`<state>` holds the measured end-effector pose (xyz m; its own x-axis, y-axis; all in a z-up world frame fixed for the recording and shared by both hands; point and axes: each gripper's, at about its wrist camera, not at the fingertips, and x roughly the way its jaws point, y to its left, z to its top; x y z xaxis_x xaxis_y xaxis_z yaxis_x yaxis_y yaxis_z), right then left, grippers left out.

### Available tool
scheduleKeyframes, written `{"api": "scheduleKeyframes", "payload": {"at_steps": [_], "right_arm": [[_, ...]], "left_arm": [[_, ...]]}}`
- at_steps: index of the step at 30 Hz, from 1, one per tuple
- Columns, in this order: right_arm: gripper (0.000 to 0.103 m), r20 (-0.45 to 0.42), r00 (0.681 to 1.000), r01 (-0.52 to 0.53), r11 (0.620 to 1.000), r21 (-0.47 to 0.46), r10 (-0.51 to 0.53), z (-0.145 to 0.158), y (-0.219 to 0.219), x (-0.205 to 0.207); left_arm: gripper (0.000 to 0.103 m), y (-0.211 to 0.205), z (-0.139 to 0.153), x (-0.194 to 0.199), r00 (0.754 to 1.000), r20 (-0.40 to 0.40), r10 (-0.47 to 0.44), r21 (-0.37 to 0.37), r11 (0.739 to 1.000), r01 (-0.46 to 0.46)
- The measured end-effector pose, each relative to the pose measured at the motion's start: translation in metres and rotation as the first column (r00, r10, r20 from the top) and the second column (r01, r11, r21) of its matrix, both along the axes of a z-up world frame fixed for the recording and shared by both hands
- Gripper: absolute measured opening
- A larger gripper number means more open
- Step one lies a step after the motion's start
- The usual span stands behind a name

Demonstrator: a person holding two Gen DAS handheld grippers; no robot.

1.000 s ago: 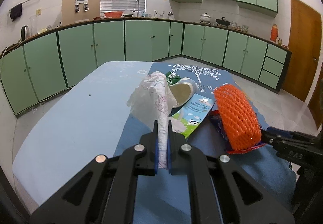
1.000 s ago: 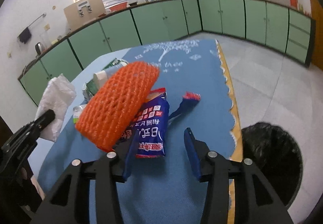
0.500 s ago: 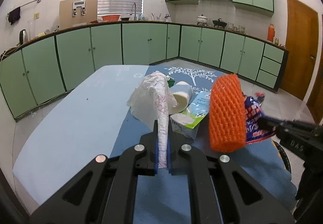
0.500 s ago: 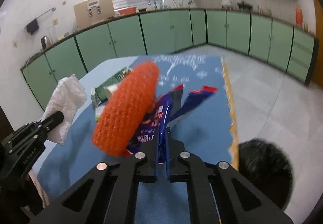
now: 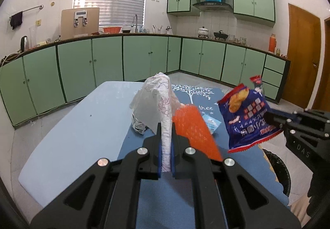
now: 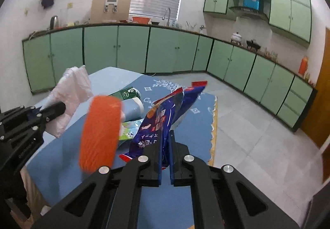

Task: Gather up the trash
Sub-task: 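Lift the blue snack bag with the right tool while the left tool holds the white tissue, then carry the snack bag and tissue over the bin and open both tools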

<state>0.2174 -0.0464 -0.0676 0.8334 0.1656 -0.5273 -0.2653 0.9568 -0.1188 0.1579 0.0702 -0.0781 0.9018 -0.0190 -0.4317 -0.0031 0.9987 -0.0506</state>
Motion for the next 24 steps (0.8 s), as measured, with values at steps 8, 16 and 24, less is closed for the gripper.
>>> {"api": "scheduleKeyframes", "payload": {"at_steps": [8, 16, 24], "right_arm": [[0.005, 0.007, 0.999, 0.048, 0.992, 0.118, -0.049, 0.01, -0.035, -0.01], [0.005, 0.004, 0.985, 0.169, 0.977, 0.133, -0.171, 0.007, -0.084, -0.026], [0.005, -0.024, 0.949, 0.314, 0.941, 0.127, -0.313, -0.005, -0.154, -0.048]], "left_arm": [[0.005, -0.019, 0.006, -0.005, 0.999, 0.012, -0.049, -0.012, 0.999, 0.049], [0.005, -0.077, 0.008, -0.009, 0.98, 0.013, -0.201, -0.03, 0.979, 0.201], [0.005, -0.158, -0.004, -0.007, 0.929, -0.003, -0.369, -0.051, 0.928, 0.368]]}}
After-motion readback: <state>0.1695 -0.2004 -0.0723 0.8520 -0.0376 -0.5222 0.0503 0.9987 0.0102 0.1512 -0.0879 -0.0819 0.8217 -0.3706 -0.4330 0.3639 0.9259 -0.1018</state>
